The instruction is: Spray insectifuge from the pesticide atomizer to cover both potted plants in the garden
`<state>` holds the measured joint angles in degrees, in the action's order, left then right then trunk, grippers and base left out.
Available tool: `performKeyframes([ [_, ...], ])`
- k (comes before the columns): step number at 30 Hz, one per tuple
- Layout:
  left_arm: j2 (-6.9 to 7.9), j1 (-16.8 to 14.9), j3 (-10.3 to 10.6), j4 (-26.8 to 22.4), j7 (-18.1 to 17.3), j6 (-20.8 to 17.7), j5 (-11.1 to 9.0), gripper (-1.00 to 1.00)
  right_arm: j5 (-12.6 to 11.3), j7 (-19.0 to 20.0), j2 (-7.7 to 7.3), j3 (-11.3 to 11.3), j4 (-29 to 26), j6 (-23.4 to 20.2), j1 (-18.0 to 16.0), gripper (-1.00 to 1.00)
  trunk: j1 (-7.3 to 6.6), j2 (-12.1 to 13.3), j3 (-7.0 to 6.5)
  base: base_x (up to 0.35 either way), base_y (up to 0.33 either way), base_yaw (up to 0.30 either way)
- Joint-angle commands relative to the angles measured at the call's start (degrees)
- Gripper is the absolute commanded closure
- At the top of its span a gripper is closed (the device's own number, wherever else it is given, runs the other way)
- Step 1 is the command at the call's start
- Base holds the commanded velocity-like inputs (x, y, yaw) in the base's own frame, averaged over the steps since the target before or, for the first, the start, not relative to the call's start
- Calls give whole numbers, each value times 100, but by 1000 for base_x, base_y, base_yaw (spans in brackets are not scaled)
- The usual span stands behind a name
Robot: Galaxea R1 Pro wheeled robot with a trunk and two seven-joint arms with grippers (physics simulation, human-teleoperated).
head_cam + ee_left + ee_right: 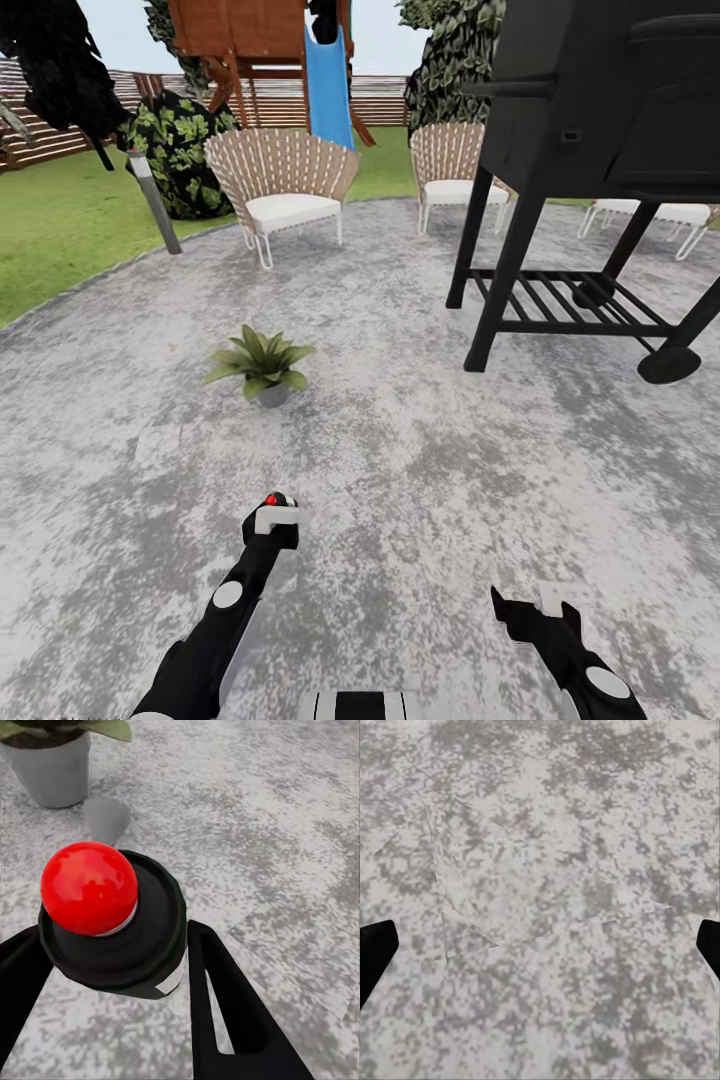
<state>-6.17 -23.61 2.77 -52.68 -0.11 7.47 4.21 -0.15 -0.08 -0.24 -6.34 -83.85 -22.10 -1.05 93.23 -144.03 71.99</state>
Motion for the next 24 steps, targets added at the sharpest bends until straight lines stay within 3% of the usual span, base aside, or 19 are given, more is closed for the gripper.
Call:
performKeyframes([
  [1, -3, -5, -5, 3, 2, 17, 45, 100, -2, -1, -2, -3, -7, -31, 0, -100, -4, 0, -19, 0, 0, 245],
  [18, -7, -3, 3, 3, 2, 15, 45, 100, -2, -1, 0, -2, 0, -31, 0, -100, -47, 23, -395, 0, 0, 247],
  [24, -8, -3, 4, 3, 2, 13, 45, 100, -2, -1, -1, -4, 0, -31, 0, -100, -63, 31, -528, 0, 0, 89],
])
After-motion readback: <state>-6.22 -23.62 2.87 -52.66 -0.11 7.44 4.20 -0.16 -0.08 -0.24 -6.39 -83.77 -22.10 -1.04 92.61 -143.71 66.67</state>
